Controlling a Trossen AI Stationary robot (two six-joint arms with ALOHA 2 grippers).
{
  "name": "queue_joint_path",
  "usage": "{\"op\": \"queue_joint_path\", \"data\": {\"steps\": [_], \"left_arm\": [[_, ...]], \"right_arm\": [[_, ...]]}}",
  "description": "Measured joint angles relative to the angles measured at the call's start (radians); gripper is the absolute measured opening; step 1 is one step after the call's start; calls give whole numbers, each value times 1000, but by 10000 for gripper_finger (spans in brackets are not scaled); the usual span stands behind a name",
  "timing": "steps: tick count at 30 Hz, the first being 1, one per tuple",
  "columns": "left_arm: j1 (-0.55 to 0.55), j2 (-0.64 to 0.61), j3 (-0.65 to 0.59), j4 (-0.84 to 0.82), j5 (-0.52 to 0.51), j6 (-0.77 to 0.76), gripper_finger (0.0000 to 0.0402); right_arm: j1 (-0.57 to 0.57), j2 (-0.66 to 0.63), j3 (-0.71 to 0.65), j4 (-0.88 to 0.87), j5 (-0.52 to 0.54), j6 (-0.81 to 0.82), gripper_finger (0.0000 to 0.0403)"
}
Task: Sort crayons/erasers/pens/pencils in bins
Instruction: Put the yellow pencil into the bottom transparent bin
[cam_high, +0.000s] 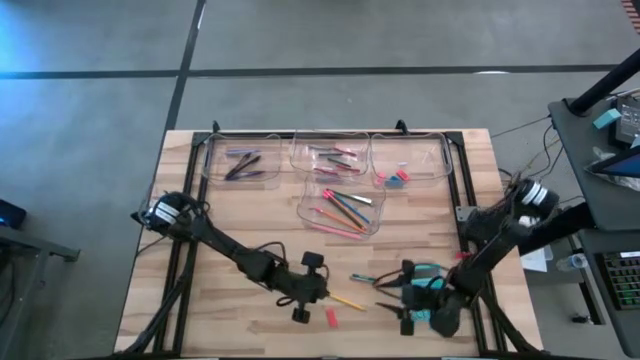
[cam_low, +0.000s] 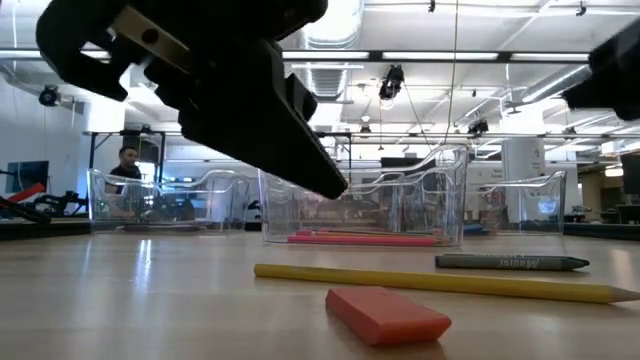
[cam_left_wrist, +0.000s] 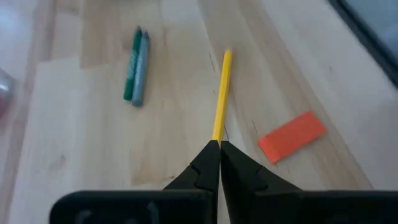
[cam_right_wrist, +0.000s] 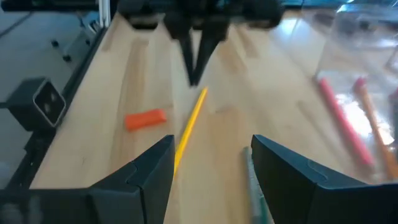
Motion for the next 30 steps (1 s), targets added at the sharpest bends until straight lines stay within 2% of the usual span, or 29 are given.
{"op": "queue_joint_path", "data": {"steps": [4, 9, 13, 23, 30], "left_arm": [[0, -50, -127, 243, -16, -3, 0], [0, -100, -270, 548, -47, -3, 0], [0, -108, -320, 671, -65, -1, 0], [0, -109, -323, 669, -65, 5, 0], [0, -109, -323, 667, -63, 5, 0]], "right_arm": [[0, 122, 57, 17, -7, 72, 203], [0, 256, 87, 178, -13, 63, 203], [-11, 328, 102, 261, -48, 59, 203], [-53, 422, 134, 263, -121, 121, 203], [-66, 472, 153, 262, -114, 170, 203]]}}
